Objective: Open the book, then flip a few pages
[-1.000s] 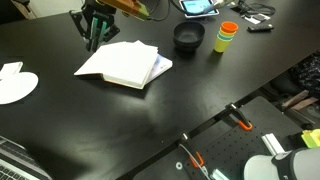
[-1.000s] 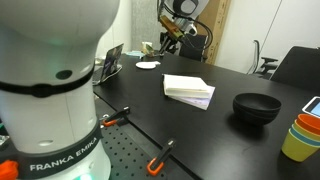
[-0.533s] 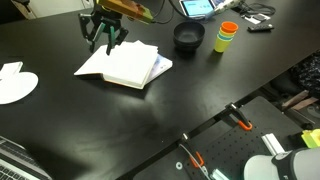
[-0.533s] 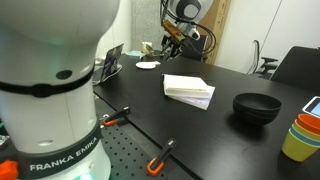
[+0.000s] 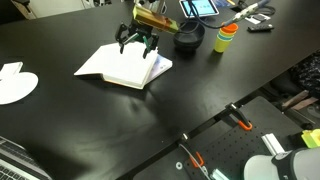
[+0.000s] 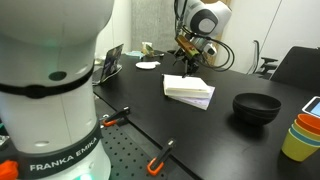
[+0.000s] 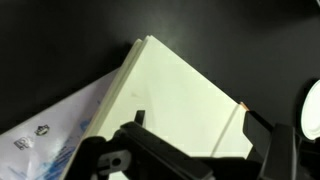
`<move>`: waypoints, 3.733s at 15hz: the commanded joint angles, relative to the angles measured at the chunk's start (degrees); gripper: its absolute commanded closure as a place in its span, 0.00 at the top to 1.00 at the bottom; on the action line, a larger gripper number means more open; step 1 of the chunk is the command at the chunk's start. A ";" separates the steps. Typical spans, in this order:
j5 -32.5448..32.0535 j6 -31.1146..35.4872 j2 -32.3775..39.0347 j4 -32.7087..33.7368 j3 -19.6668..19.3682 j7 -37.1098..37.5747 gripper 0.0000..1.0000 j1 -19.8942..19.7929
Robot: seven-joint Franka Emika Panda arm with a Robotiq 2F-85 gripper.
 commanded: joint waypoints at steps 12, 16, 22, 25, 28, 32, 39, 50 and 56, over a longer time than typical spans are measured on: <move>0.19 0.43 8.32 1.02 1.87 0.39 1.00 -3.69; 1.40 -0.14 8.22 1.41 3.52 -0.29 1.00 -4.71; 5.49 -5.03 9.10 3.02 4.94 -2.38 1.00 -6.77; 7.98 -8.72 8.65 3.41 4.78 -4.07 1.00 -7.53; 9.01 -11.28 9.28 4.27 4.02 -4.86 1.00 -7.28; 8.87 -13.12 10.51 5.31 3.62 -4.92 1.00 -6.85; 9.60 -14.72 12.18 6.94 4.31 -7.05 1.00 -6.91; 20.22 -13.48 12.00 7.21 3.24 -7.54 1.00 -5.59; 25.18 -11.98 10.81 5.79 1.73 -4.41 1.00 -4.43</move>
